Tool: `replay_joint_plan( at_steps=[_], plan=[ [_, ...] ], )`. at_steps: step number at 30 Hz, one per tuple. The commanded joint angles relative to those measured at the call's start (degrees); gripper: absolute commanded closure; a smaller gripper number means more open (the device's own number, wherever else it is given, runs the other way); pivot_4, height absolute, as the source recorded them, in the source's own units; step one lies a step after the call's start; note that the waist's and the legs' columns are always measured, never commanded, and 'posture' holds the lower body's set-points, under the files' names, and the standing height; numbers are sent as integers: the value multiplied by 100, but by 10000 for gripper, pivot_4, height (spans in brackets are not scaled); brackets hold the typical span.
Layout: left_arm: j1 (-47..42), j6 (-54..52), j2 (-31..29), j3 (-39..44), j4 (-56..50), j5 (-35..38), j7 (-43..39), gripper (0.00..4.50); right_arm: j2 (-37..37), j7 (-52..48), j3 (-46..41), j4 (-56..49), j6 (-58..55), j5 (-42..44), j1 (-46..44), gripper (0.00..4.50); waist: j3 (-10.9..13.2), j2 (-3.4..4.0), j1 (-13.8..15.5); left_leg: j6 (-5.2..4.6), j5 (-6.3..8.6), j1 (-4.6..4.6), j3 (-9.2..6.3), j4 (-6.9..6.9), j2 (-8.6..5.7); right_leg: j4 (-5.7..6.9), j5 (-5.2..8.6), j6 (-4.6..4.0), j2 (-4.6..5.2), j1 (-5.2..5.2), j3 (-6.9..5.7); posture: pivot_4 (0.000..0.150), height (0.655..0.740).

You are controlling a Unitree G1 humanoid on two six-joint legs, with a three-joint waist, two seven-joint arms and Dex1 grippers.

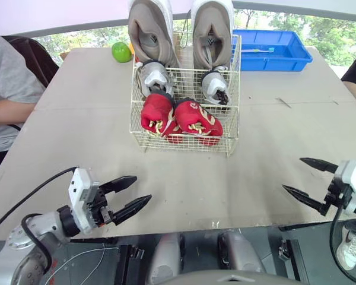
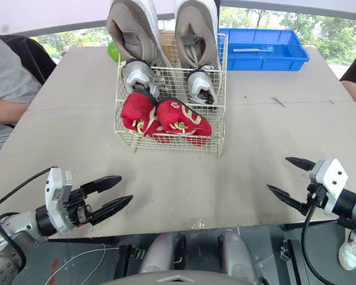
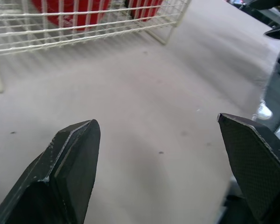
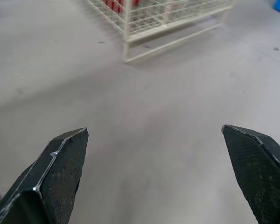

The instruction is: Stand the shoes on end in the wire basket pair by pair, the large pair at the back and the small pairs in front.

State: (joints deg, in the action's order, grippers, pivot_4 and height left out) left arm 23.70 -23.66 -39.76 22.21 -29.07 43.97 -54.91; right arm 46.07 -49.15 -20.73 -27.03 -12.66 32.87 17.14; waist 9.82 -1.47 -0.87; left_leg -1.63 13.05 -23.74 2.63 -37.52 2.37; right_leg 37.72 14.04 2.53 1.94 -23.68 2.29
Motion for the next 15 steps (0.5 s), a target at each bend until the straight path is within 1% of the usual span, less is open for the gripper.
replay_joint_plan(
  at_steps=[1,3,4,7,8,10,11,13,15],
  plan=[
    [7,381,94,49,-123,131,-468,1610,-38,461,271,-992,-486,452,-605,662,1,2,-2,0,0,-1,0,1,1,1,0,0,0,-2,0,1500,7400],
    [43,511,141,145,-119,384,-919,1610,-97,931,561,-1398,-993,711,-1132,662,1,2,-6,0,0,-1,0,6,4,1,0,-1,-1,-5,0,1500,7400],
    [38,561,125,155,-115,343,-972,1610,-86,1190,768,-1584,-1247,651,-1471,662,1,1,8,0,0,-2,1,8,7,1,0,-2,-1,-7,0,1500,7400],
    [29,515,82,150,-230,249,-828,1610,-215,1660,1196,-1834,-1622,553,-2232,662,3,-3,31,0,0,-8,-2,10,3,-1,-2,-7,0,-11,-5,1500,7400],
    [35,509,100,154,-298,229,-738,1610,-231,1627,1264,-1866,-1669,626,-2316,662,3,-4,37,0,0,-9,-1,10,2,-2,-7,-15,1,-11,-5,1500,7400],
    [58,394,118,168,-468,124,-350,1610,-209,1562,1193,-1878,-1805,716,-2084,662,0,-11,74,0,0,-13,-2,10,-4,-9,-12,-24,6,-9,-7,1500,7400],
    [59,362,122,180,-543,43,-154,1610,-164,1416,1111,-1836,-1692,576,-1774,662,-4,-17,102,-1,1,-13,-3,10,-4,-13,-12,-23,7,-6,-9,1500,7400],
    [78,81,35,287,-665,245,110,1610,-9,931,813,-1655,-1387,302,-962,662,-8,-24,183,-13,8,-15,0,10,-5,-25,-8,-16,9,1,-11,1500,7400],
    [109,-244,-183,416,-593,295,238,1610,58,560,406,-1175,-975,-104,-110,662,-8,-24,177,-23,14,-17,4,10,-9,-29,-2,-7,13,3,-10,1500,7400]
  ],
)
